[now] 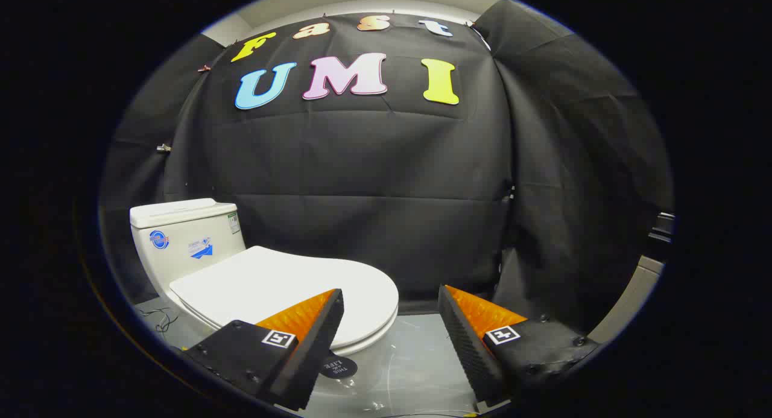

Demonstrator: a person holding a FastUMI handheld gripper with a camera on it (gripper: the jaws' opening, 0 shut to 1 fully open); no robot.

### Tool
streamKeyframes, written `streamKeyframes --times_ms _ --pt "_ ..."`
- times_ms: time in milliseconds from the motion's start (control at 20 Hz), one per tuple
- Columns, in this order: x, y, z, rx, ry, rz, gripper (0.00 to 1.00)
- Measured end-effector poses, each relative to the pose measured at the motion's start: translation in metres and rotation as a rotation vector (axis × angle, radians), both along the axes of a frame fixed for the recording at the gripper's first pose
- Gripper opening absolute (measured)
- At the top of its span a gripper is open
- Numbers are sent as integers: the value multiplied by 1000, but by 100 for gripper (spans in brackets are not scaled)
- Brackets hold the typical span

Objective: Open the toilet lid.

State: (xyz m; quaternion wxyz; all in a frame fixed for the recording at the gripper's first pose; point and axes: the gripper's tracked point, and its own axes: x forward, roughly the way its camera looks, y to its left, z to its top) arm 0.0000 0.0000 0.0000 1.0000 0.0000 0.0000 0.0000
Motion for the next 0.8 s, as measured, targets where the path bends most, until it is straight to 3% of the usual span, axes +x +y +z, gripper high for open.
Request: streamKeyframes --times_ms 800 --pt "1 1 0 7 3 9 99"
